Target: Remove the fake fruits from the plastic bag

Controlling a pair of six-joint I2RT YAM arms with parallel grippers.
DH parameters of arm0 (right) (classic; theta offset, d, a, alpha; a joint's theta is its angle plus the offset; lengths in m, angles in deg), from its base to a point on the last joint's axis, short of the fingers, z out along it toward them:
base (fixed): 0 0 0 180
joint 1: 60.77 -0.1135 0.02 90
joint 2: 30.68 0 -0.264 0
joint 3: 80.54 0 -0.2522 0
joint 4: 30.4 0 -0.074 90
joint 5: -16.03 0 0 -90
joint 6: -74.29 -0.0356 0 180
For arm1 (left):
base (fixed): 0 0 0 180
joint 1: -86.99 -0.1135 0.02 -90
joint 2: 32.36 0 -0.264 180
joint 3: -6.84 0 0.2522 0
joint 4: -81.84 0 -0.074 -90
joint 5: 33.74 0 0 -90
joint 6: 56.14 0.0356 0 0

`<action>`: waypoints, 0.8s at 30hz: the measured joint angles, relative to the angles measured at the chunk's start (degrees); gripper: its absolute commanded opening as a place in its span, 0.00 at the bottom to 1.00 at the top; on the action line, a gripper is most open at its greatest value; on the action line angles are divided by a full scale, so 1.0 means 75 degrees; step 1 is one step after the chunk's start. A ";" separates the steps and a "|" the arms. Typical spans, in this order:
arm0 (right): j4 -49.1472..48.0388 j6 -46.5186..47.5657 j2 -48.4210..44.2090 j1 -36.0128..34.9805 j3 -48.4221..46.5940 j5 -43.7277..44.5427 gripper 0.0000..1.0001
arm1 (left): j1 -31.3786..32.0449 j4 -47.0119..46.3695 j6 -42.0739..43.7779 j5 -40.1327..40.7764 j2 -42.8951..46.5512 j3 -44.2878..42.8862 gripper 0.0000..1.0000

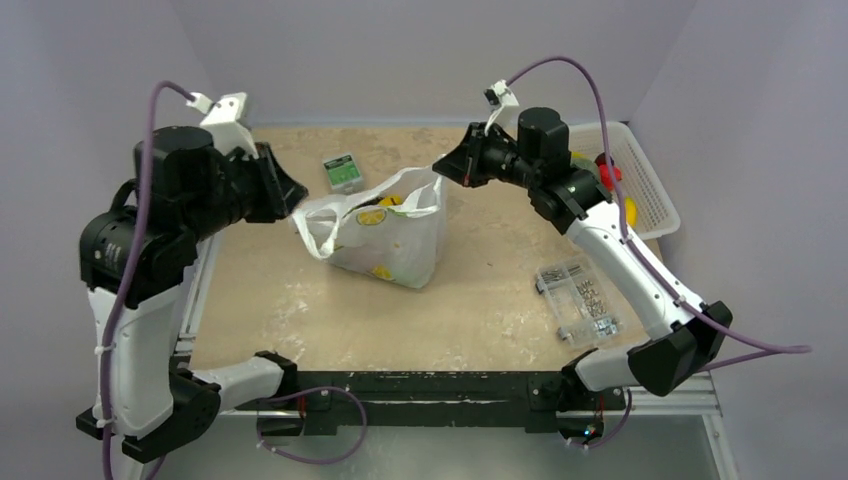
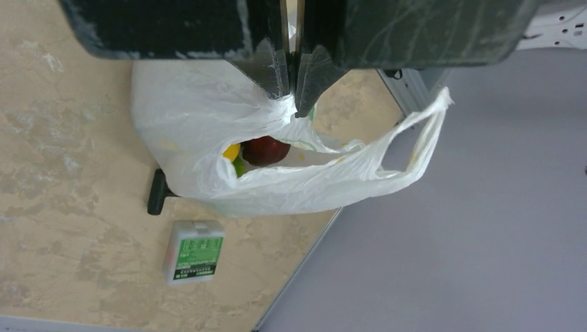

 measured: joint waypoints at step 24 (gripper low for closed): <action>-0.0294 -0.0189 -0.0070 -0.0015 0.1201 -0.0428 0.00 | 0.4147 -0.1941 0.2480 0.4089 0.1107 0.5281 0.89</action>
